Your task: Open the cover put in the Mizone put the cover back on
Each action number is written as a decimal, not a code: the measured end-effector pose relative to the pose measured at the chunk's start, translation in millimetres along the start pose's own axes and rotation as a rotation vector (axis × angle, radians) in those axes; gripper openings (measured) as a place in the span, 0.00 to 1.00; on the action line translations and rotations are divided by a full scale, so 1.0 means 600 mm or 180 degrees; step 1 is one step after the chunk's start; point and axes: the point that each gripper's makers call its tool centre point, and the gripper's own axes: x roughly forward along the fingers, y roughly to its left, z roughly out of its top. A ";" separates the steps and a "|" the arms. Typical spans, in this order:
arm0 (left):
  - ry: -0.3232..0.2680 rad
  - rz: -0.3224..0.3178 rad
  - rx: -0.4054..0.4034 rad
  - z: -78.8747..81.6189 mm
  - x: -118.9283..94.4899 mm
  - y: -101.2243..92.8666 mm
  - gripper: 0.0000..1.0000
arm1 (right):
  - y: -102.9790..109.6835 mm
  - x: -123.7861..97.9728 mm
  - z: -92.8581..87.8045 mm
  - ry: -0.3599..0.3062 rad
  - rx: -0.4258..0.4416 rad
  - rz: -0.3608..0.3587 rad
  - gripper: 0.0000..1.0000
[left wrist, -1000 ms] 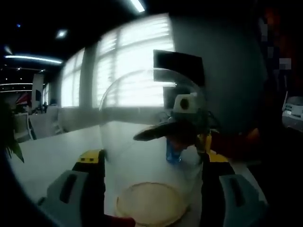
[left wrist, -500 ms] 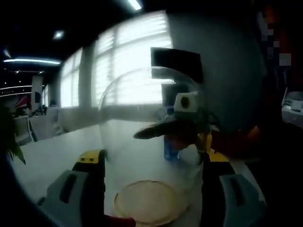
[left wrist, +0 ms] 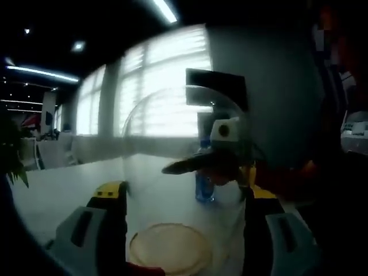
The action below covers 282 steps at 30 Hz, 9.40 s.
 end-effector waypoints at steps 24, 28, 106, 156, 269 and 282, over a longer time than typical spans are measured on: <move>0.0091 0.0082 0.0258 -0.004 -0.016 -0.042 0.72 | 0.039 -0.015 -0.005 -0.0011 -0.0264 0.0032 0.87; 0.0096 0.0098 0.0312 -0.005 -0.017 -0.050 0.72 | 0.045 -0.018 -0.006 -0.0025 -0.0317 0.0043 0.87; 0.0034 0.0257 0.0313 -0.002 -0.031 -0.097 0.70 | 0.082 -0.046 -0.009 -0.0132 -0.0231 0.0053 0.86; -0.0006 0.0264 0.0329 0.002 -0.047 -0.140 0.70 | 0.129 -0.061 -0.004 -0.0302 -0.0171 0.0126 0.86; 0.0062 0.0278 0.0086 -0.044 -0.168 -0.201 0.42 | 0.217 -0.169 -0.046 -0.0243 -0.0223 -0.0020 0.56; 0.0007 0.0715 0.0020 -0.043 -0.197 -0.146 0.26 | 0.191 -0.197 -0.052 -0.0210 -0.0180 -0.0247 0.48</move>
